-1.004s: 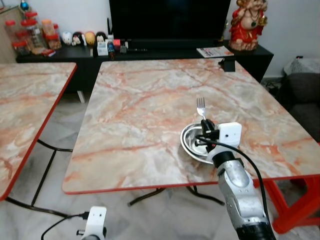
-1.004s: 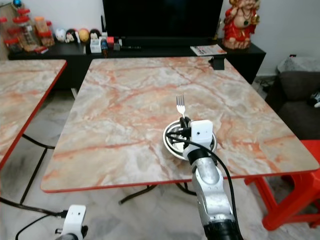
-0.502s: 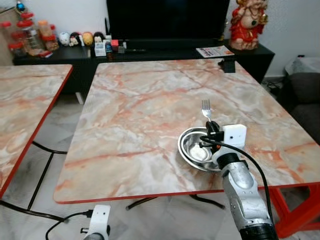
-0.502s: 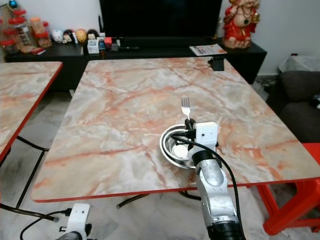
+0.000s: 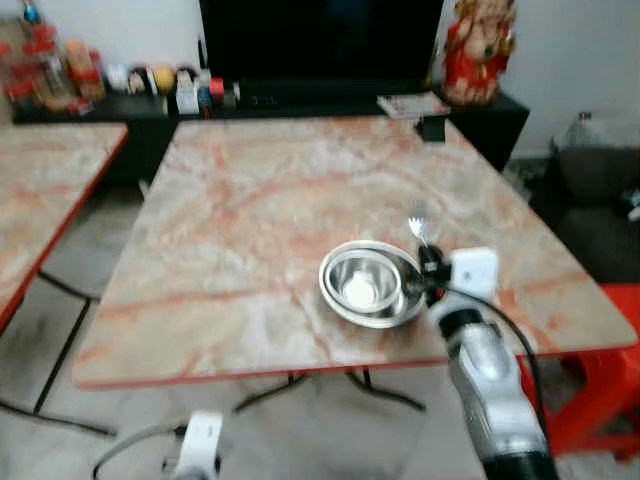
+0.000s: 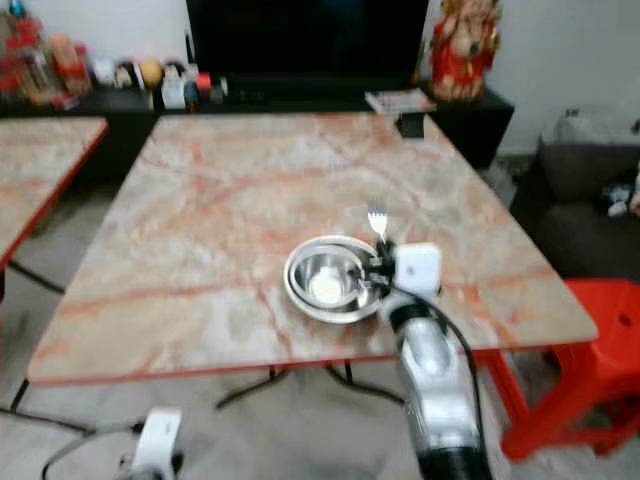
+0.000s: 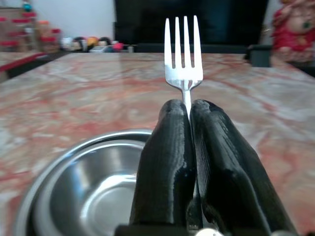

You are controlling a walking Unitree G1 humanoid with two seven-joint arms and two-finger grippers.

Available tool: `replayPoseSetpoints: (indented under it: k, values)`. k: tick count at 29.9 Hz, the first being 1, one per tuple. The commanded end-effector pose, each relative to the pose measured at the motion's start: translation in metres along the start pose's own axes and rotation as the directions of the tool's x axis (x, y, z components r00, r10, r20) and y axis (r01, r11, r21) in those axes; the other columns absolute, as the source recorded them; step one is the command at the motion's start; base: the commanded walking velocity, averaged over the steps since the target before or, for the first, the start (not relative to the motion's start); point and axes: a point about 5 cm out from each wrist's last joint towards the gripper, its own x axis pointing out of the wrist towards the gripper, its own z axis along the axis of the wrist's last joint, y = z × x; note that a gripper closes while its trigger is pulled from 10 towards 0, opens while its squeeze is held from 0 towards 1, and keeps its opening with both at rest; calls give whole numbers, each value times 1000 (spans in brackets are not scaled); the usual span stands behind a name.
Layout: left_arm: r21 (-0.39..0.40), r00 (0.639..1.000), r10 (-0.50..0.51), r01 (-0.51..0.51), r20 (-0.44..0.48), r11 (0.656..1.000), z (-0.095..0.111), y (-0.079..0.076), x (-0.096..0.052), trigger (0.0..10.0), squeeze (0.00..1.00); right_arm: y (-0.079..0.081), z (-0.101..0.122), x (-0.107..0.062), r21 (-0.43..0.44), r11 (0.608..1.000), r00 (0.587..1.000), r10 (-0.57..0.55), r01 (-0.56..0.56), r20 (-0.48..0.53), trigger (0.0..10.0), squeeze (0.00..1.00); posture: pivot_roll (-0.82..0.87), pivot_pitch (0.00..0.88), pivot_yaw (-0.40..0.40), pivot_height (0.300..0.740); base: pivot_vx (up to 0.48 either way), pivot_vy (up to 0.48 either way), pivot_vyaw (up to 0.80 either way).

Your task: Setting the table

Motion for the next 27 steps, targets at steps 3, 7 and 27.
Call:
replayPoseSetpoints:
  k: [3,7,27]
  values:
    - [3,1000,-8,8,4,1000,2,-4,1,10000,0,-8,4,0,-21,1000,1000,-16,16,7,10000,0,-48,0,-10,740,0,-394,0]
    - [4,1000,-8,7,4,1000,2,-4,1,10000,0,-8,4,0,-22,1000,1000,-16,16,6,10000,0,-48,0,-10,740,60,-388,0]
    - [-20,1000,15,-15,2,1000,3,0,1,10000,0,-10,-2,1,-21,999,999,-31,31,-31,10000,0,-47,0,-11,740,12,0,0]
